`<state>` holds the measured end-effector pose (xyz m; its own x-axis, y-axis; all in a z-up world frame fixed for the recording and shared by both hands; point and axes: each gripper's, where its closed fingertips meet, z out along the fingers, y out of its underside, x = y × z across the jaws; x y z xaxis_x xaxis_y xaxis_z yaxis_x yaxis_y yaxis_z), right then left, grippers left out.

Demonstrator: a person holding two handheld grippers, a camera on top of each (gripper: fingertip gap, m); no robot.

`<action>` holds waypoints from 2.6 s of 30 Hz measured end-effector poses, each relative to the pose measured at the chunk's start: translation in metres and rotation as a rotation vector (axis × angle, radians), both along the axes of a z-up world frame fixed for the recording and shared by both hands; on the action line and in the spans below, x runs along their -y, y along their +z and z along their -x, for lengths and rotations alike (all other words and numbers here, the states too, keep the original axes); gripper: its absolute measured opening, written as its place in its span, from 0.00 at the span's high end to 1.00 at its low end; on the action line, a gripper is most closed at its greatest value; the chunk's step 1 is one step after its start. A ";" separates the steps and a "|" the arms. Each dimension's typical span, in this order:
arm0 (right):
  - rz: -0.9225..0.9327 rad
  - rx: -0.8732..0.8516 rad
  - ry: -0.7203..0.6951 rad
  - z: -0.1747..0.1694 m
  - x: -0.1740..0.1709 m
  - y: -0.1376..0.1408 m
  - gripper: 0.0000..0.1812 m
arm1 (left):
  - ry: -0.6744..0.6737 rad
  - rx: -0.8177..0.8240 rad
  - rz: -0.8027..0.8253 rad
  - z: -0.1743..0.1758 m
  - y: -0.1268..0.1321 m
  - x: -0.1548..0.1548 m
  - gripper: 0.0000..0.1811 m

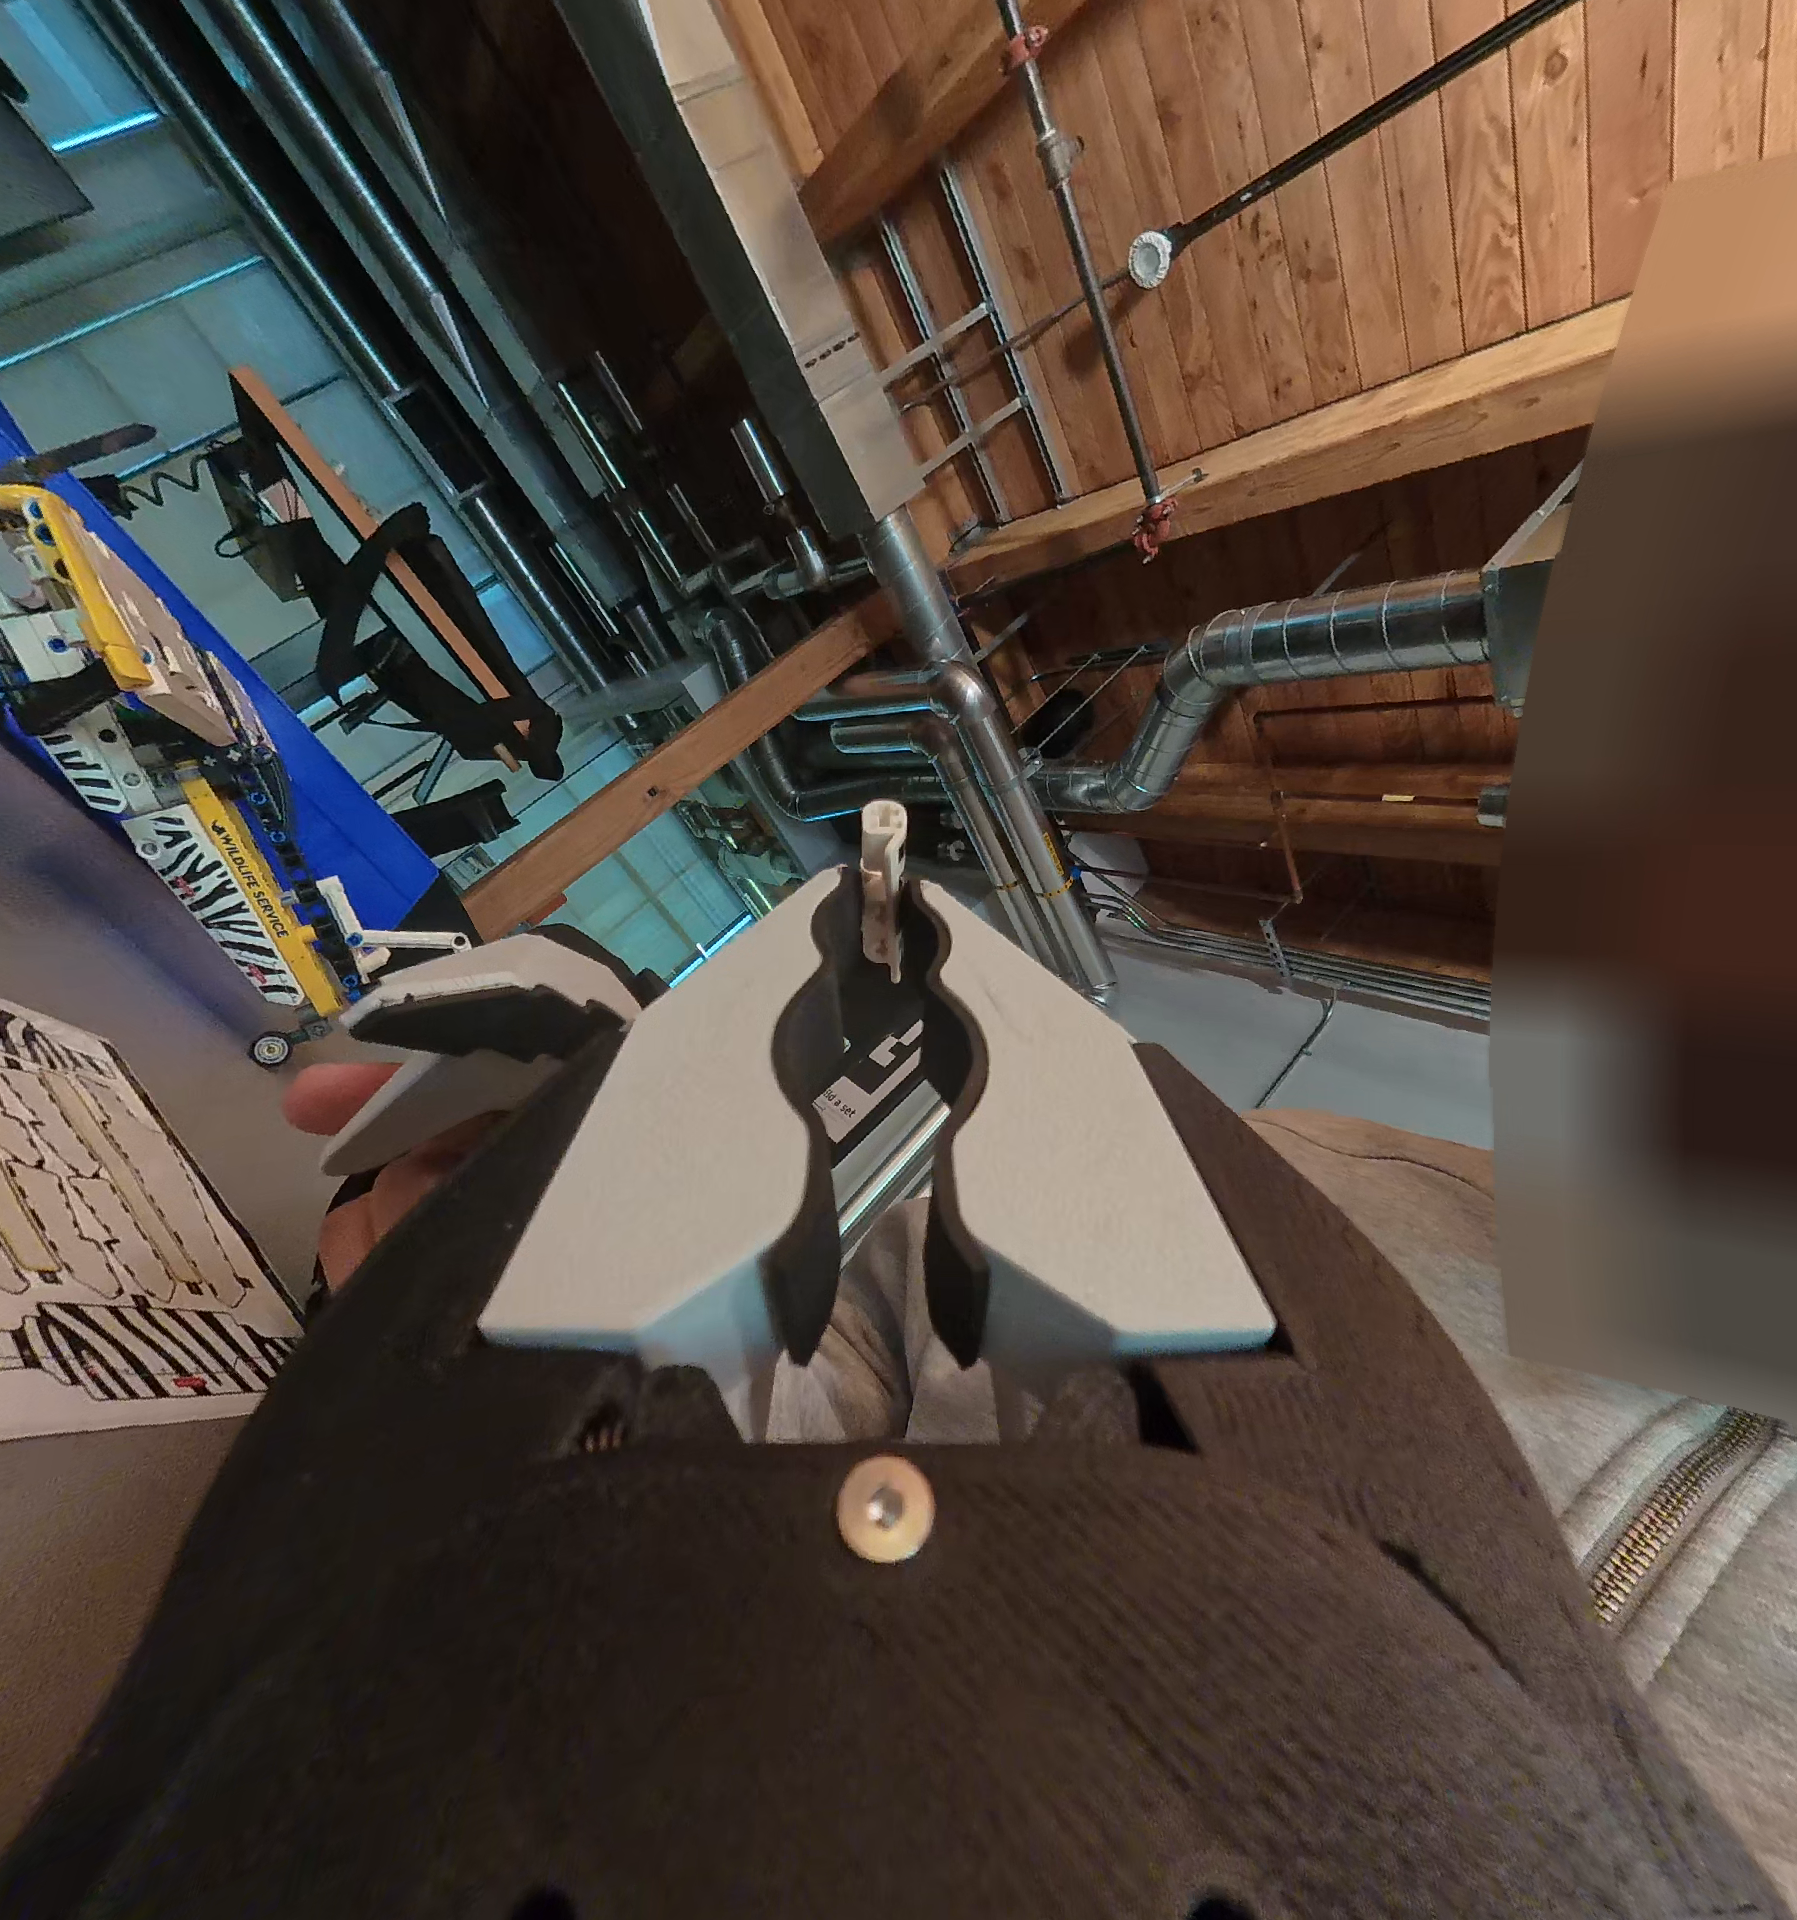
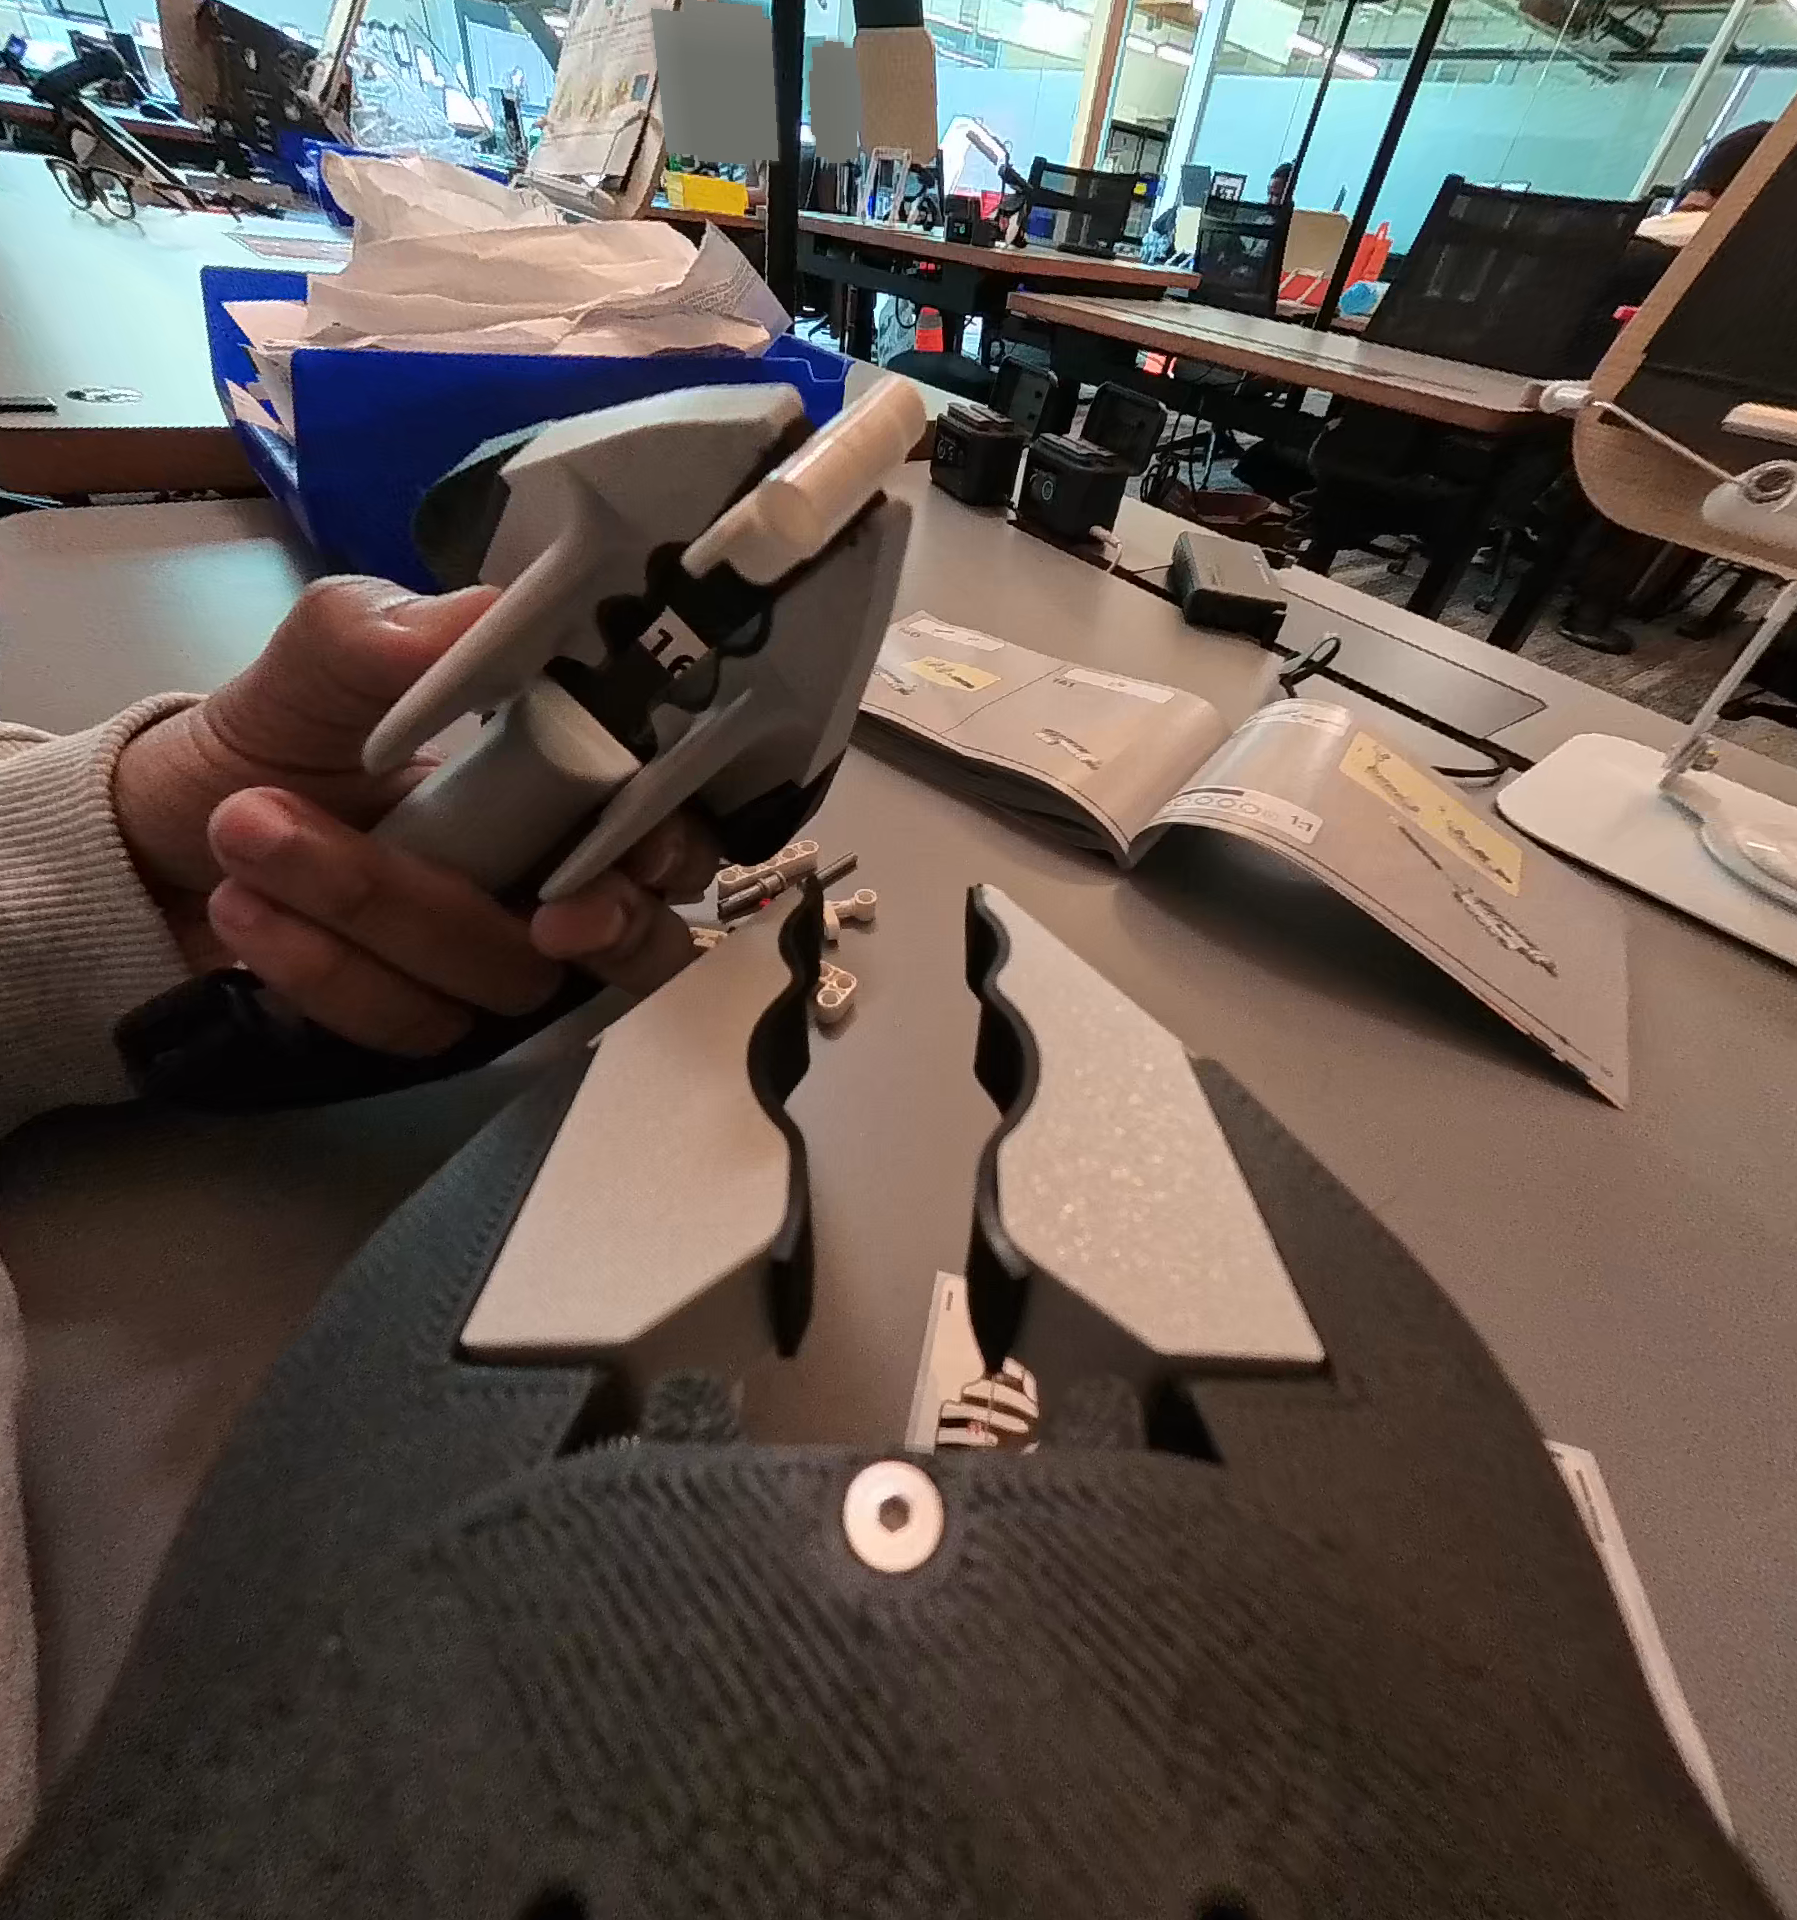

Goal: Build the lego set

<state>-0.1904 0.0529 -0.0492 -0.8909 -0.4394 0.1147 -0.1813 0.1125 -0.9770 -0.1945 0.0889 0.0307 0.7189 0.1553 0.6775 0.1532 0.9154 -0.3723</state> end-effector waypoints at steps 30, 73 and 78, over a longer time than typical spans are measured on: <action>0.134 -0.399 0.131 -0.004 -0.045 0.045 0.82 | 0.022 0.179 0.231 0.010 -0.026 -0.014 0.96; -0.067 0.233 0.240 -0.009 -0.055 0.091 0.96 | 0.047 -0.051 0.305 -0.010 0.010 -0.031 0.97; -0.106 0.299 0.182 -0.002 -0.048 0.085 0.97 | 0.255 -0.014 0.287 -0.012 0.008 0.009 0.94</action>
<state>-0.1886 0.1007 0.0355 -0.7843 -0.5893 -0.1940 0.0844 0.2084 -0.9744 -0.1828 0.0797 0.0387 0.6413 0.5126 0.5709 -0.0731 0.7815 -0.6196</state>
